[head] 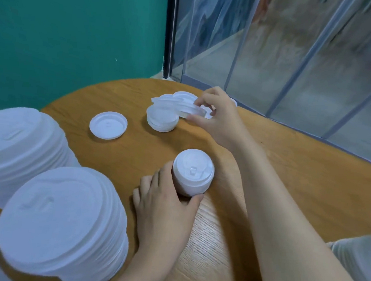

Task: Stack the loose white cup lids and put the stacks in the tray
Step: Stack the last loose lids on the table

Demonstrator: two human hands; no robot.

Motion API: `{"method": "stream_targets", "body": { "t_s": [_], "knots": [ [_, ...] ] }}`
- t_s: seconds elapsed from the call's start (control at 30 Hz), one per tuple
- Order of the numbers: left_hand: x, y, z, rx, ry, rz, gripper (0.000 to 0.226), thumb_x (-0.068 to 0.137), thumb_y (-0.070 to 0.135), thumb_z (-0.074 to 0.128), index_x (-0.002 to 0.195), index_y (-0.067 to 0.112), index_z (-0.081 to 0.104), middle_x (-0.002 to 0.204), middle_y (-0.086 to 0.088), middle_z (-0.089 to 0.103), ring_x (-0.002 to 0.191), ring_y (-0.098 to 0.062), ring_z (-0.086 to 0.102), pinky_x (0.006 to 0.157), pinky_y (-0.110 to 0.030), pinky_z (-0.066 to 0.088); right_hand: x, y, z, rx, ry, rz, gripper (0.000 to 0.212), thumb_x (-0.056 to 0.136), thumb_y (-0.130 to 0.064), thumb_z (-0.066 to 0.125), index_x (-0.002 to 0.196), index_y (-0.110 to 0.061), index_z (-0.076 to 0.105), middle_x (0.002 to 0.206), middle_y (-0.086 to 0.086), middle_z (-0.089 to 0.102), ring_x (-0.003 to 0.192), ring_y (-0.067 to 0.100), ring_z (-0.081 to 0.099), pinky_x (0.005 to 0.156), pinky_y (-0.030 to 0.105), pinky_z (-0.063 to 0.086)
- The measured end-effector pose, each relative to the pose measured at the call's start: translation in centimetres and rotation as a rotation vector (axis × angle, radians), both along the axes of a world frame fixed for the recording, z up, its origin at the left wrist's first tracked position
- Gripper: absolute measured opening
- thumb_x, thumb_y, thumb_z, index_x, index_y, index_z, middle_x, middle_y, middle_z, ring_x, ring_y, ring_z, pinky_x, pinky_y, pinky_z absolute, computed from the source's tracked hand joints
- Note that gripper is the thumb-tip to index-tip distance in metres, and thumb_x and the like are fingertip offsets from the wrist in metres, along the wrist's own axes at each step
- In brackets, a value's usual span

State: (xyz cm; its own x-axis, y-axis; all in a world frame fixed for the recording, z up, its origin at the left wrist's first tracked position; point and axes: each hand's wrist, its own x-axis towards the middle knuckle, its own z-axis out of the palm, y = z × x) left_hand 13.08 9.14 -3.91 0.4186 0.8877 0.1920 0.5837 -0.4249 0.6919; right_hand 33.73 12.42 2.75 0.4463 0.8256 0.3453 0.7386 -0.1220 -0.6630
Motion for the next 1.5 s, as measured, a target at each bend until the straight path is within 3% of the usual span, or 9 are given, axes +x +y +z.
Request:
{"method": "stream_targets", "body": {
  "t_s": [0.17, 0.3, 0.53, 0.73, 0.9, 1.07, 1.2, 1.3, 1.5],
  "knots": [
    [-0.3, -0.2, 0.5, -0.014, 0.022, -0.026, 0.076, 0.072, 0.058, 0.082, 0.136, 0.033, 0.049, 0.123, 0.017, 0.063, 0.12, -0.015, 0.042, 0.099, -0.036, 0.029, -1.0, -5.0, 0.4, 0.227, 0.283, -0.141, 0.011, 0.093, -0.019, 0.075, 0.096, -0.01, 0.07, 0.092, 0.011, 0.073, 0.08, 0.012, 0.062, 0.073, 0.031, 0.051],
    [-0.4, -0.5, 0.6, -0.012, 0.029, -0.037, 0.073, 0.072, 0.057, 0.082, 0.133, 0.031, 0.051, 0.123, 0.013, 0.065, 0.12, -0.019, 0.046, 0.096, -0.036, 0.029, -0.6, -8.5, -2.0, 0.26, 0.486, -0.312, 0.014, 0.1, -0.022, 0.067, 0.108, -0.012, 0.073, 0.088, -0.005, 0.075, 0.075, 0.001, 0.065, 0.068, 0.02, 0.05],
    [-0.2, -0.3, 0.5, -0.017, 0.055, -0.054, 0.072, 0.075, 0.06, 0.079, 0.135, 0.035, 0.046, 0.125, 0.017, 0.062, 0.125, -0.015, 0.041, 0.101, -0.036, 0.027, 0.7, -8.8, -6.5, 0.184, 0.284, -0.491, 0.034, 0.1, -0.033, 0.063, 0.134, -0.027, 0.062, 0.112, -0.009, 0.068, 0.091, 0.005, 0.062, 0.081, 0.024, 0.047],
    [0.4, -0.3, 0.3, -0.004, 0.052, -0.06, 0.071, 0.075, 0.062, 0.078, 0.133, 0.036, 0.047, 0.123, 0.02, 0.061, 0.12, -0.013, 0.042, 0.096, -0.031, 0.025, 1.1, -8.9, -7.4, -0.07, 0.177, -0.427, 0.086, 0.075, -0.049, 0.086, 0.149, -0.027, 0.046, 0.127, -0.011, 0.046, 0.113, 0.01, 0.055, 0.099, 0.031, 0.046],
    [0.3, -0.2, 0.4, 0.003, 0.049, -0.072, 0.072, 0.075, 0.059, 0.08, 0.135, 0.035, 0.048, 0.125, 0.02, 0.061, 0.121, -0.011, 0.04, 0.095, -0.028, 0.022, 1.1, -8.6, -7.4, -0.156, 0.032, -0.44, 0.074, 0.074, -0.051, 0.086, 0.137, -0.022, 0.059, 0.118, -0.012, 0.051, 0.121, 0.017, 0.05, 0.096, 0.026, 0.033],
    [0.5, 0.2, 0.3, -0.008, 0.049, -0.119, 0.072, 0.075, 0.058, 0.08, 0.136, 0.036, 0.048, 0.124, 0.022, 0.06, 0.12, -0.008, 0.04, 0.093, -0.025, 0.018, 0.6, -8.6, -6.9, -0.208, 0.011, -0.429, 0.078, 0.078, -0.055, 0.081, 0.144, -0.023, 0.053, 0.133, -0.008, 0.057, 0.125, 0.011, 0.04, 0.092, 0.022, 0.024],
    [0.5, 0.3, 0.3, -0.005, 0.03, -0.118, 0.072, 0.075, 0.058, 0.081, 0.135, 0.036, 0.048, 0.123, 0.021, 0.06, 0.119, -0.009, 0.041, 0.093, -0.025, 0.018, 0.7, -9.4, -5.6, -0.061, 0.378, -0.353, 0.081, 0.065, -0.06, 0.085, 0.138, -0.037, 0.058, 0.13, -0.015, 0.057, 0.121, 0.003, 0.054, 0.101, 0.028, 0.044],
    [0.7, 0.3, 0.3, -0.003, 0.029, -0.105, 0.072, 0.075, 0.059, 0.081, 0.135, 0.035, 0.049, 0.124, 0.021, 0.061, 0.117, -0.01, 0.044, 0.092, -0.025, 0.019, 1.1, -10.5, -4.4, 0.068, 0.72, -0.08, 0.08, 0.065, -0.043, 0.086, 0.14, -0.032, 0.058, 0.138, -0.014, 0.062, 0.13, 0.003, 0.056, 0.11, 0.029, 0.042],
    [1.2, 0.5, 0.2, 0.007, 0.024, -0.098, 0.065, 0.077, 0.059, 0.078, 0.133, 0.041, 0.049, 0.119, 0.022, 0.061, 0.112, -0.01, 0.044, 0.095, -0.031, 0.029, -0.6, -9.9, -3.6, 0.025, 0.905, 0.321, 0.065, 0.074, -0.017, 0.081, 0.136, -0.015, 0.061, 0.138, 0.008, 0.064, 0.131, 0.026, 0.058, 0.112, 0.042, 0.044]
  ]
}}
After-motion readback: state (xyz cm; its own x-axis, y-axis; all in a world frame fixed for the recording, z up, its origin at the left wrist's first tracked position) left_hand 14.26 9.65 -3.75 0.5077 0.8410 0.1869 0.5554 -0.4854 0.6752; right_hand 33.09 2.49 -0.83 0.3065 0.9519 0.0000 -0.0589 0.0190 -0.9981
